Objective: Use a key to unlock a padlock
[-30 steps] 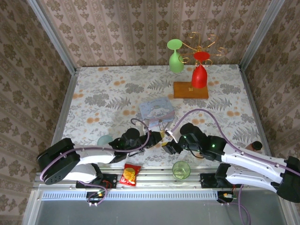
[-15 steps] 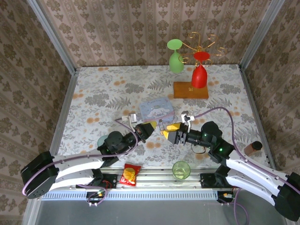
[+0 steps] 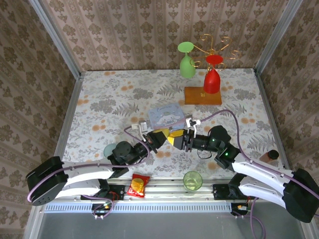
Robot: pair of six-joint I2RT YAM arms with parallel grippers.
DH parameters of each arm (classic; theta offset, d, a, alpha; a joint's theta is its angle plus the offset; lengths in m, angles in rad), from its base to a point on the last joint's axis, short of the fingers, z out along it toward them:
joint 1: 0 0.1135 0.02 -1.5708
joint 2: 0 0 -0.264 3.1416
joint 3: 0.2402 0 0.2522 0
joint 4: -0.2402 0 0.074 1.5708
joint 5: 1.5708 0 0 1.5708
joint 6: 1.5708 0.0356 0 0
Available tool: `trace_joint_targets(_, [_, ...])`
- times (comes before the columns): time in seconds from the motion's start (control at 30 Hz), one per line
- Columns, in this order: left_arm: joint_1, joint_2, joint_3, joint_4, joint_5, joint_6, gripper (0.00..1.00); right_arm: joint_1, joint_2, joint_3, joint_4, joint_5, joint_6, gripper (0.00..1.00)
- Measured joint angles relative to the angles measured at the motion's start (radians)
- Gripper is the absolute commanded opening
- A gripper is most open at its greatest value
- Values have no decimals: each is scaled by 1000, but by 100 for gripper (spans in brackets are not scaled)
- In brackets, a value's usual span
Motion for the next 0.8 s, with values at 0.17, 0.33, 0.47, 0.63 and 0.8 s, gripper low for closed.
trace_joint_targets(0.17, [0, 31, 0, 62, -26, -1, 0, -1, 10, 1, 33, -1, 3, 27])
trace_joint_targets(0.33, [-2, 32, 0, 91, -34, -7, 0, 0, 10, 1, 41, -5, 2, 28])
trace_joint_targets(0.47, [-10, 31, 0, 105, -40, -15, 0, 0, 10, 1, 42, -5, 1, 28])
trace_joint_targets(0.63, [-14, 32, 0, 108, -49, -20, 0, 0, 12, 1, 47, -6, -2, 27])
trace_joint_targets(0.8, [-14, 32, 0, 107, -58, -22, 0, 1, 35, 1, 72, -16, -2, 28])
